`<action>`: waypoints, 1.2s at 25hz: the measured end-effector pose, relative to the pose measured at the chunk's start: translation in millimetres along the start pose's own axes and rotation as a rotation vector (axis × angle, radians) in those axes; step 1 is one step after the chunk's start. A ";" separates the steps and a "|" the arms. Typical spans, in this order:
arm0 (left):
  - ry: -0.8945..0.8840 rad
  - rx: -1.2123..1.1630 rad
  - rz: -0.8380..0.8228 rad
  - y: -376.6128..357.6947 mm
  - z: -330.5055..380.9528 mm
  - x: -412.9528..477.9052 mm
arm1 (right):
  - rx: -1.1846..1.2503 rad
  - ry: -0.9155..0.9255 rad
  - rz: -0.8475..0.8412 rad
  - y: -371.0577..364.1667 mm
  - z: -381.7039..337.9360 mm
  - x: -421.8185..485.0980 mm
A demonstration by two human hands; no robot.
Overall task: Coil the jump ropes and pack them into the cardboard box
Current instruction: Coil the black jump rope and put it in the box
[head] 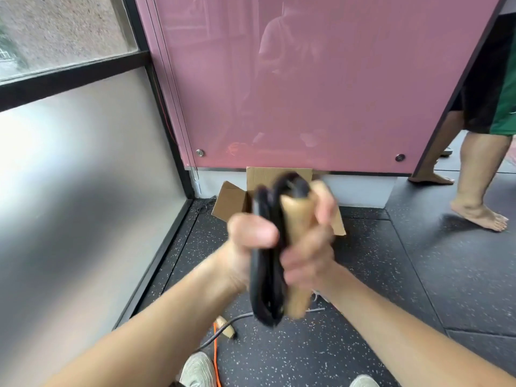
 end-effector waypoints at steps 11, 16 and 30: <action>0.214 0.994 1.017 164.7 75.1 -56.2 | -0.251 0.087 -0.364 -25.2 -16.2 0.7; 0.402 1.456 0.345 124.9 38.6 -30.8 | -0.440 0.193 0.064 44.9 -0.9 33.4; -0.219 -0.023 -0.146 38.1 57.5 -3.9 | -0.143 -0.146 -0.350 -35.1 55.9 12.0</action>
Point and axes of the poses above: each hand's wrist, its own x-axis towards the middle knuckle, its own y-axis out of the back of the hand, z = x × y, the point moved 7 cm from there along x, towards the middle knuckle, and after that the axes turned 4 degrees about x, right-handed, at the moved point
